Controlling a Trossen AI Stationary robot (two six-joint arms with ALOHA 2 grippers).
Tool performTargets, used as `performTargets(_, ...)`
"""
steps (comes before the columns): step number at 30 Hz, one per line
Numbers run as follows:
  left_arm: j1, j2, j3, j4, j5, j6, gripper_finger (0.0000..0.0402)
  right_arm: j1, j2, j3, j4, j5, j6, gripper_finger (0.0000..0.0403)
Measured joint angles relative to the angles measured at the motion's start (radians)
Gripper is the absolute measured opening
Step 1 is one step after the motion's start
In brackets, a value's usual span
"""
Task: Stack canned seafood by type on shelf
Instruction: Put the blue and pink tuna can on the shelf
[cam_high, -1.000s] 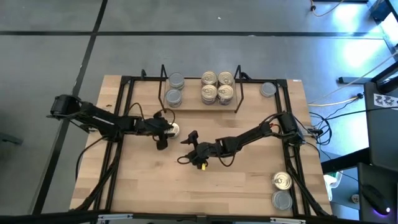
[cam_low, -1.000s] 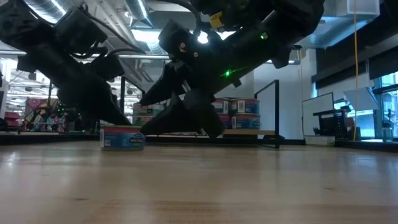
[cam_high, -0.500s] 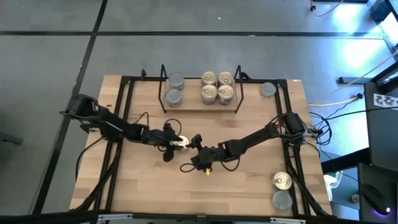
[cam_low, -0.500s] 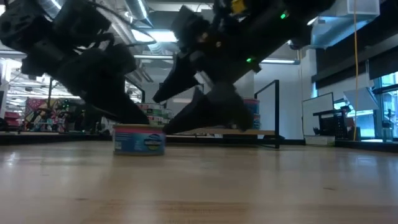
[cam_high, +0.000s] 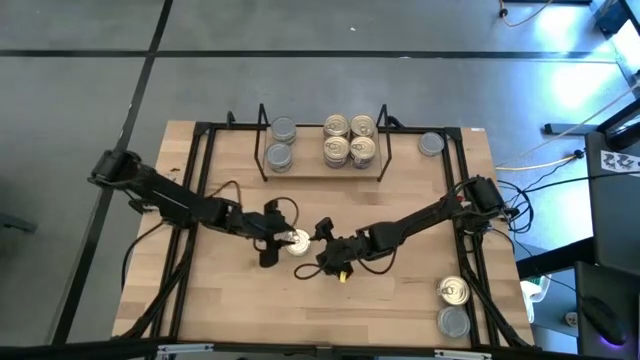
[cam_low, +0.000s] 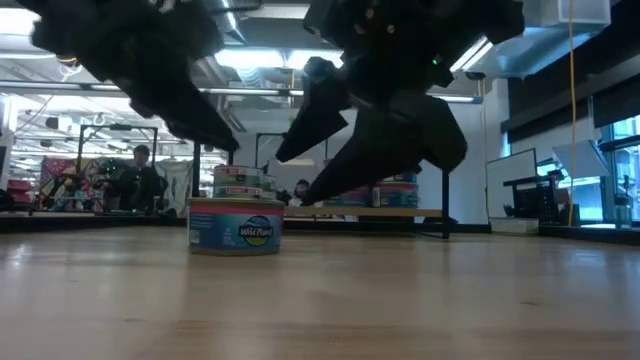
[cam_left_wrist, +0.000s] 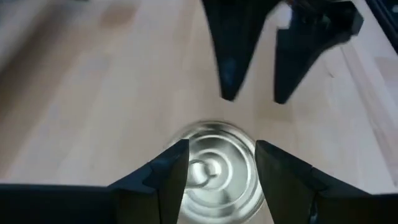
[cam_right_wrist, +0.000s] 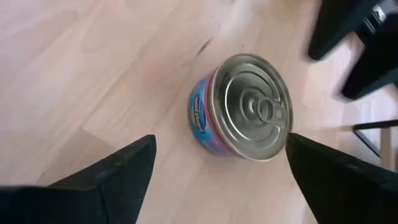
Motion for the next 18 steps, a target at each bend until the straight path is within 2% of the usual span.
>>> performTargets(4, -0.008, -0.072, -0.077, 0.019, -0.067, 0.025, 0.0182, -0.017, 0.0, -0.024, 0.133, -0.049, 0.0, 0.0353)
performTargets(7, -0.005, -0.081, -0.154, 0.143, -0.067, 0.035, 0.0182, -0.031, 0.001, -0.055, 0.217, -0.101, 0.001, 0.0353)
performTargets(10, 0.003, -0.062, -0.229, 0.254, -0.068, 0.029, 0.0182, -0.039, 0.012, -0.072, 0.322, -0.13, 0.008, 0.0353)
performTargets(15, 0.002, -0.027, -0.307, 0.509, -0.052, 0.042, 0.0182, -0.056, 0.069, -0.081, 0.364, -0.154, 0.007, 0.0353)
performTargets(18, 0.002, 0.01, -0.305, 0.551, -0.027, 0.065, 0.0182, -0.057, 0.082, -0.079, 0.377, -0.153, 0.007, 0.0353)
